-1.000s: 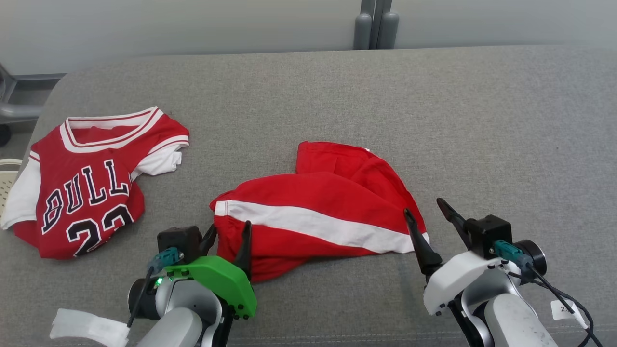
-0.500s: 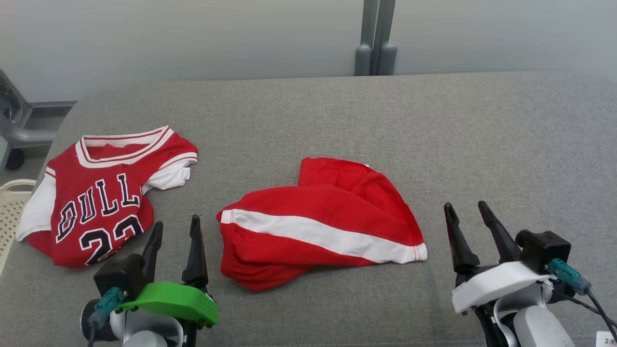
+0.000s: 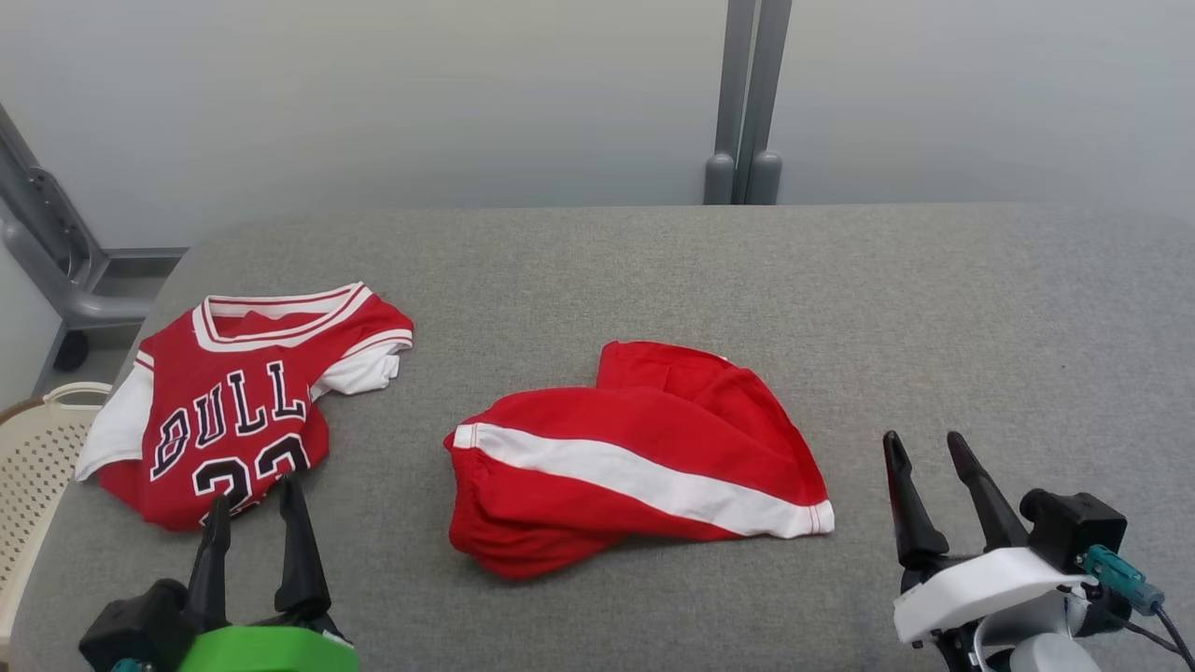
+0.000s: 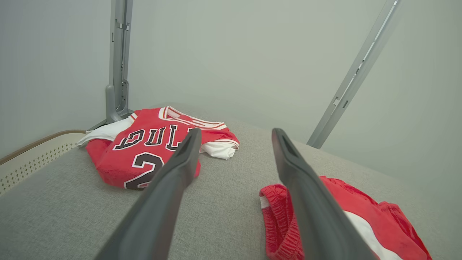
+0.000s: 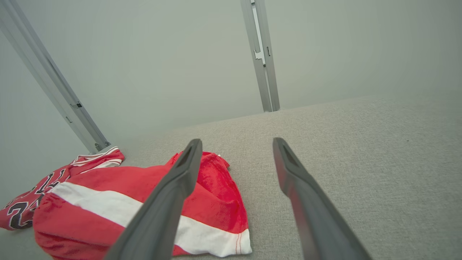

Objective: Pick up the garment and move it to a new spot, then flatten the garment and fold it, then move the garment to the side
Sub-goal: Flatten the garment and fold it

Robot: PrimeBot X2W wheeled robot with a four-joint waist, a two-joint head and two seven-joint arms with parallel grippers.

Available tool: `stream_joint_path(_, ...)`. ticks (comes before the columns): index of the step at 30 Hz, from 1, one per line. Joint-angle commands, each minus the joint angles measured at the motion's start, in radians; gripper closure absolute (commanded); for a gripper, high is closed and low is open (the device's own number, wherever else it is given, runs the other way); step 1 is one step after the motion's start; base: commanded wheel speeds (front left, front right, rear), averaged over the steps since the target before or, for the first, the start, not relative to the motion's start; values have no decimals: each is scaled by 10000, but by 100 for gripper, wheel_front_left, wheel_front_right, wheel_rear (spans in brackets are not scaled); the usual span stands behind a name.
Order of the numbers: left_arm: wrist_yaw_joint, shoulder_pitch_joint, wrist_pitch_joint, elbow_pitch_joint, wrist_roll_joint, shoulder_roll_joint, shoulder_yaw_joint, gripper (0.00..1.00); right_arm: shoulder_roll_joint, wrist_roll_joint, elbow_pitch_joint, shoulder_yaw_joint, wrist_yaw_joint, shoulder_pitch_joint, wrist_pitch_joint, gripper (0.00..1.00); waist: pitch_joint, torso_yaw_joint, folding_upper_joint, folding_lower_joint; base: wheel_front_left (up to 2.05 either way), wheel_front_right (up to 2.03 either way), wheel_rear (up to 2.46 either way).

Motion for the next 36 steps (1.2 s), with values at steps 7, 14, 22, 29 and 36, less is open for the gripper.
stream_joint_path(7,-1093,765,-3,391,821,277,293,0,-36,-792,-95,-229,-1,494,399,0,-195,30,0,0,0,0,0)
stream_joint_path(14,-1352,910,70,527,1509,761,-163,0,-36,-1191,-348,-269,-3,876,732,0,-241,86,0,0,0,0,0)
stream_joint_path(22,-1155,911,588,447,1886,932,-570,0,-38,-1290,-371,-739,-3,1248,1164,0,-159,140,0,0,0,0,0)
stream_joint_path(29,-1255,861,756,348,1640,915,-599,0,-38,-1069,-416,-662,-3,1143,1237,0,-101,75,0,0,0,0,0)
stream_joint_path(36,-1179,506,1180,255,1464,797,-734,0,-38,-979,-208,-1046,-3,925,1485,0,-64,85,0,0,0,0,0)
